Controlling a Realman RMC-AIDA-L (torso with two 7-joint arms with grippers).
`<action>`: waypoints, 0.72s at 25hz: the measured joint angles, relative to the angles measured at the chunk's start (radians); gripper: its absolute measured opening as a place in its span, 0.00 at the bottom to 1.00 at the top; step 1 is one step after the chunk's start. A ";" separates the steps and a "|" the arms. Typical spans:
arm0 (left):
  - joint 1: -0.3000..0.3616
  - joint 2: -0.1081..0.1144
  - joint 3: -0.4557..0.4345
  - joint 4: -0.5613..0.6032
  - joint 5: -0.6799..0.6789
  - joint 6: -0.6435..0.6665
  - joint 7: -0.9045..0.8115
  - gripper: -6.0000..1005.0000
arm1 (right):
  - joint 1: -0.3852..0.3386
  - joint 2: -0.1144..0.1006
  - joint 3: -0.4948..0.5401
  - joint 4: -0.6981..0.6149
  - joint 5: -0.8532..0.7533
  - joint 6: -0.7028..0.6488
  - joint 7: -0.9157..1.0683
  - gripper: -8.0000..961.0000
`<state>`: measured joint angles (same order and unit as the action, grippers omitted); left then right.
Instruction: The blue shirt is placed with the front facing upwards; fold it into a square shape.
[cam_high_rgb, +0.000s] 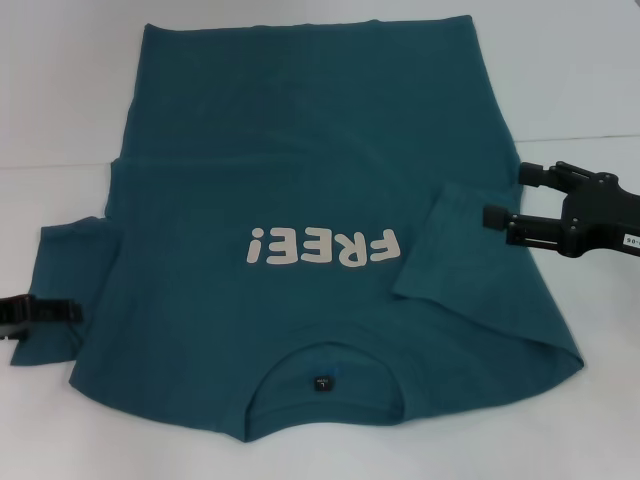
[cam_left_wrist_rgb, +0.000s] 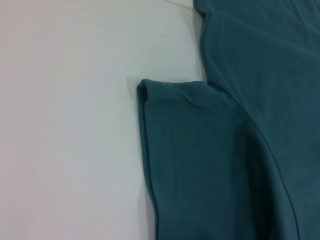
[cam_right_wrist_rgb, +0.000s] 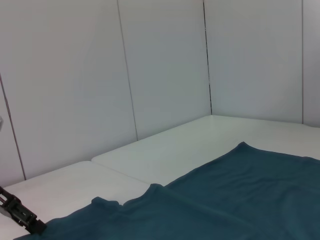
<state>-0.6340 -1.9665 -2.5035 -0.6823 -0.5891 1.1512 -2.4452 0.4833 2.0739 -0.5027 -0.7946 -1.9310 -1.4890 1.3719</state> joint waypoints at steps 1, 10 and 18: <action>-0.002 0.000 0.000 0.001 0.000 0.001 0.000 0.83 | 0.000 0.000 0.000 0.000 0.000 0.000 0.000 0.98; -0.003 0.001 0.000 -0.009 0.000 -0.008 0.000 0.83 | 0.000 0.000 0.002 0.003 0.000 0.003 -0.003 0.98; 0.001 0.003 0.000 -0.023 0.000 -0.012 -0.003 0.83 | 0.000 0.000 0.001 0.003 0.000 0.004 -0.001 0.98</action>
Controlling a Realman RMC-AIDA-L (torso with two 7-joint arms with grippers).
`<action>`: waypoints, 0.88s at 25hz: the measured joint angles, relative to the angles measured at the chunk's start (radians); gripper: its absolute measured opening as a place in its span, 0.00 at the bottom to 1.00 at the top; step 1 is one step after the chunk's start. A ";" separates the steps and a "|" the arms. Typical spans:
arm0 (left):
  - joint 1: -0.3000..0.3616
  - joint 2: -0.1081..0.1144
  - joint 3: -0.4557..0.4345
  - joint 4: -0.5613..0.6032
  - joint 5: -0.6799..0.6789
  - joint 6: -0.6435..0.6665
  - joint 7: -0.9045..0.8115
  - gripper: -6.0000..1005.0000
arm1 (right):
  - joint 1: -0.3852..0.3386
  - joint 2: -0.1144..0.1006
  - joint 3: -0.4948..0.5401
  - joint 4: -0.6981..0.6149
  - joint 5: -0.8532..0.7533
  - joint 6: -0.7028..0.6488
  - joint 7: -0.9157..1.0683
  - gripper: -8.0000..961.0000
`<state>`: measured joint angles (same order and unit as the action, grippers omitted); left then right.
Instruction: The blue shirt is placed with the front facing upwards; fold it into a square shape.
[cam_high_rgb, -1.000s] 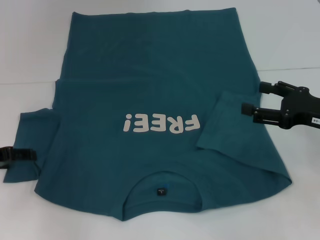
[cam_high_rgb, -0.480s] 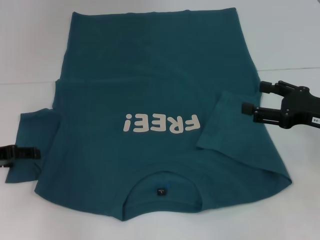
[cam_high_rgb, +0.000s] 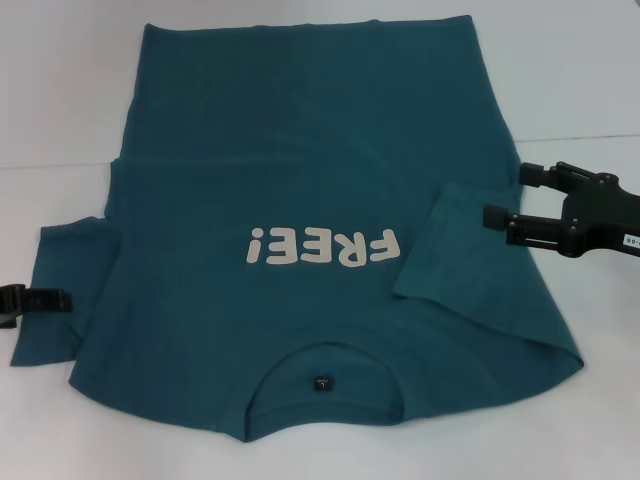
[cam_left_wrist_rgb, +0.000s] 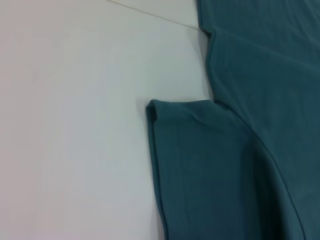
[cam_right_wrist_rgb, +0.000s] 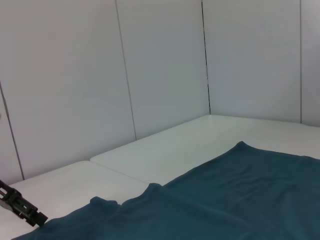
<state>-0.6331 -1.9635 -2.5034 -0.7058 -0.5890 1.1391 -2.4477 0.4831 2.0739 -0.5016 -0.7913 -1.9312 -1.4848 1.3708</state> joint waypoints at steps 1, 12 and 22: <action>0.001 0.000 0.000 0.001 0.000 -0.003 0.000 0.83 | 0.000 0.000 0.000 0.000 0.000 0.000 0.000 0.98; -0.002 -0.002 0.000 0.013 0.028 -0.021 -0.011 0.83 | 0.004 0.002 -0.002 0.000 0.000 0.013 0.000 0.98; -0.010 -0.014 0.000 0.014 0.028 -0.015 -0.011 0.82 | 0.008 0.002 -0.002 0.000 0.003 0.013 -0.002 0.98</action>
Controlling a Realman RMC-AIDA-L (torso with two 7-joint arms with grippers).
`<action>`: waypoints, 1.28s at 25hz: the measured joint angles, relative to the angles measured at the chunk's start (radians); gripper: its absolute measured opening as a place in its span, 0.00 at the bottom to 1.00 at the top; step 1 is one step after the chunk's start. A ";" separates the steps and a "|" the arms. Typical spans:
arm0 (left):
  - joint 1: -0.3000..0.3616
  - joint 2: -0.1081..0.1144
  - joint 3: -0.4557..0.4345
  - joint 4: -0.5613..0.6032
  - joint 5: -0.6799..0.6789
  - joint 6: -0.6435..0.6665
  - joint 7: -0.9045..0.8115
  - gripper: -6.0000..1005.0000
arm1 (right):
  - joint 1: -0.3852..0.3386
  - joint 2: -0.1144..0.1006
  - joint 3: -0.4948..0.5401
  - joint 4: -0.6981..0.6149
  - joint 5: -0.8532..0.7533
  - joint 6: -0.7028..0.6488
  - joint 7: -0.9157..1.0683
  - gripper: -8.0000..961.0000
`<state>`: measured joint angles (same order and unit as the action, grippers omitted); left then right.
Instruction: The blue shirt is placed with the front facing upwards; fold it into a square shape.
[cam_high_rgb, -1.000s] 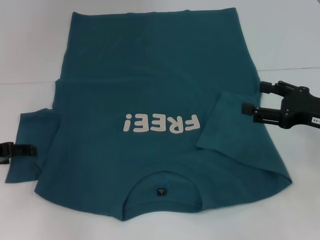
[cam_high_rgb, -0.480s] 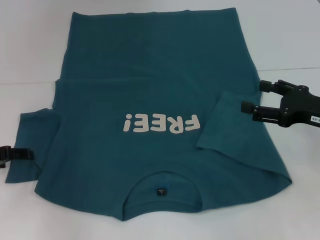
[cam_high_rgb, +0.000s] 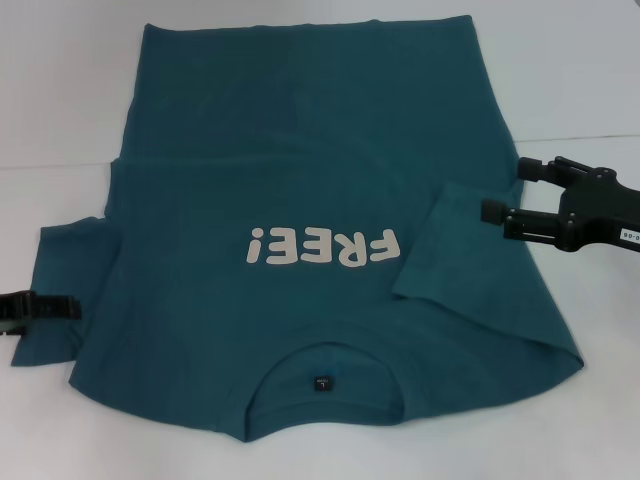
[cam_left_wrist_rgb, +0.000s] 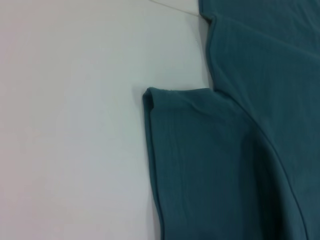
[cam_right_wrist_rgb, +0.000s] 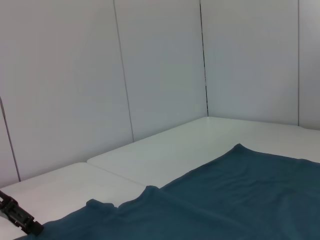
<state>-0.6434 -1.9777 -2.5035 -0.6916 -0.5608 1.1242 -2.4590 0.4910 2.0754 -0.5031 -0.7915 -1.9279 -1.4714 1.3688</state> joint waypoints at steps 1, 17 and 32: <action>0.000 0.000 0.000 0.000 0.000 0.000 0.000 0.82 | 0.000 0.000 0.000 0.000 0.000 0.000 0.000 0.98; -0.001 0.005 0.001 0.000 0.003 -0.005 0.000 0.82 | 0.000 0.000 0.000 0.004 0.002 0.002 -0.002 0.98; -0.028 0.000 0.001 0.039 0.005 0.000 0.000 0.82 | 0.001 0.000 0.000 0.006 0.003 0.003 -0.004 0.98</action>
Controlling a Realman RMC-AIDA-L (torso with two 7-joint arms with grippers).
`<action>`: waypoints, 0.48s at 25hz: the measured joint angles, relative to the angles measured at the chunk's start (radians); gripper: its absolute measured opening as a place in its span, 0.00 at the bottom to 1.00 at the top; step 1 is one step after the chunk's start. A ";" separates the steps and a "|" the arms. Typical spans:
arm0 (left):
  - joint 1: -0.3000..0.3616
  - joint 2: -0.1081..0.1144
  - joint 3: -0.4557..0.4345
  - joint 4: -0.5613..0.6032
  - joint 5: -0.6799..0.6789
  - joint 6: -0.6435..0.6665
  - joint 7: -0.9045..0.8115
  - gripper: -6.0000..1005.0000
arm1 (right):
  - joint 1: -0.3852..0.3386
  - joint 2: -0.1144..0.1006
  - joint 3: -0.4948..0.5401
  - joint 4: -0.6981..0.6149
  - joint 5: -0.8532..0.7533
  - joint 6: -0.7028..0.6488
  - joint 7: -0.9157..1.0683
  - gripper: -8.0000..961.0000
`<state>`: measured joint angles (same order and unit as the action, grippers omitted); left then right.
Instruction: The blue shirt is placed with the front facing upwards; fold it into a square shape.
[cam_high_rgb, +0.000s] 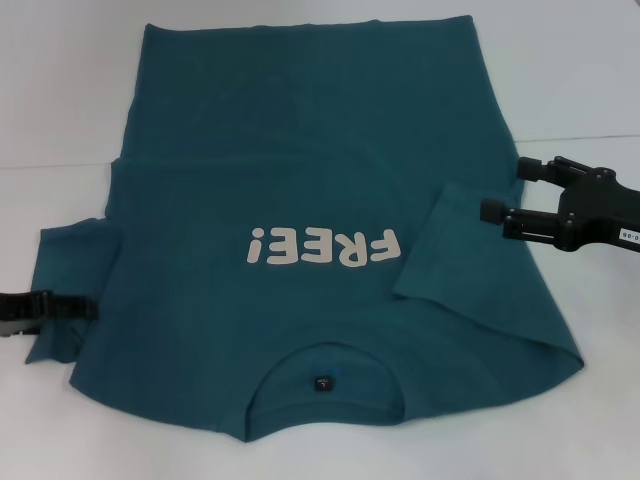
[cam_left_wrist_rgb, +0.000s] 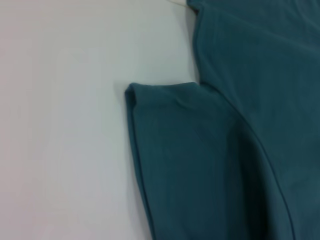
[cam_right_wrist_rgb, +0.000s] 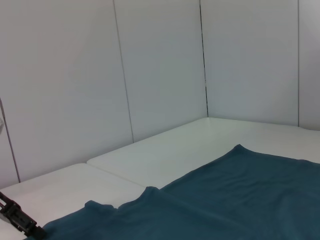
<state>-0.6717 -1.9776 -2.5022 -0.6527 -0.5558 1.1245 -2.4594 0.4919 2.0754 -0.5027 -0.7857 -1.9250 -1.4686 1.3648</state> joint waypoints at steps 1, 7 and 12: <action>-0.002 -0.001 0.000 0.000 -0.001 0.001 0.000 0.82 | 0.000 0.000 0.000 0.001 0.000 0.001 0.000 0.98; -0.007 -0.003 0.001 0.001 -0.002 0.004 -0.003 0.81 | -0.001 -0.002 0.001 0.004 0.000 0.003 -0.003 0.98; -0.008 -0.003 0.001 0.001 0.004 0.004 -0.016 0.81 | -0.002 -0.002 0.001 0.004 0.000 0.005 -0.004 0.98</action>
<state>-0.6795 -1.9803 -2.5013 -0.6517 -0.5514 1.1283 -2.4752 0.4902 2.0739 -0.5015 -0.7819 -1.9250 -1.4640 1.3606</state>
